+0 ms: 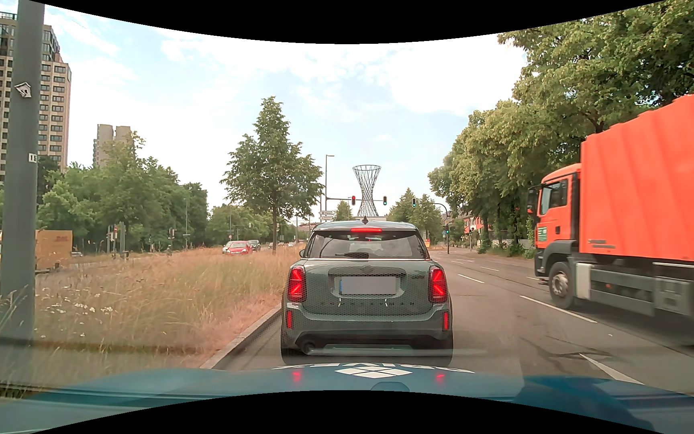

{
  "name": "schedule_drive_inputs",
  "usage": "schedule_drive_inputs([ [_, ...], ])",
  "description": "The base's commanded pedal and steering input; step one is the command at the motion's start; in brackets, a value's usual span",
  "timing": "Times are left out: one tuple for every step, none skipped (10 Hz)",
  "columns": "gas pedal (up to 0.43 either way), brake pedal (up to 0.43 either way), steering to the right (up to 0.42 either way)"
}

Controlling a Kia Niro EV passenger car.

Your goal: Follow the waypoints while adhering to traffic rules and regulations

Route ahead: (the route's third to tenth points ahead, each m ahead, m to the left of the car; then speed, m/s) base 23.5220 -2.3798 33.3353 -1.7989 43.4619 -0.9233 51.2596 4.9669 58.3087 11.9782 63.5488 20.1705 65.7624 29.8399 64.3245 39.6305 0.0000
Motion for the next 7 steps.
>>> schedule_drive_inputs([
  [0.000, 0.250, 0.000],
  [0.000, 0.250, 0.000],
  [0.000, 0.256, 0.000],
  [0.000, 0.250, 0.000],
  [0.000, 0.256, 0.000],
  [0.000, 0.256, 0.000],
  [0.000, 0.250, 0.000],
])
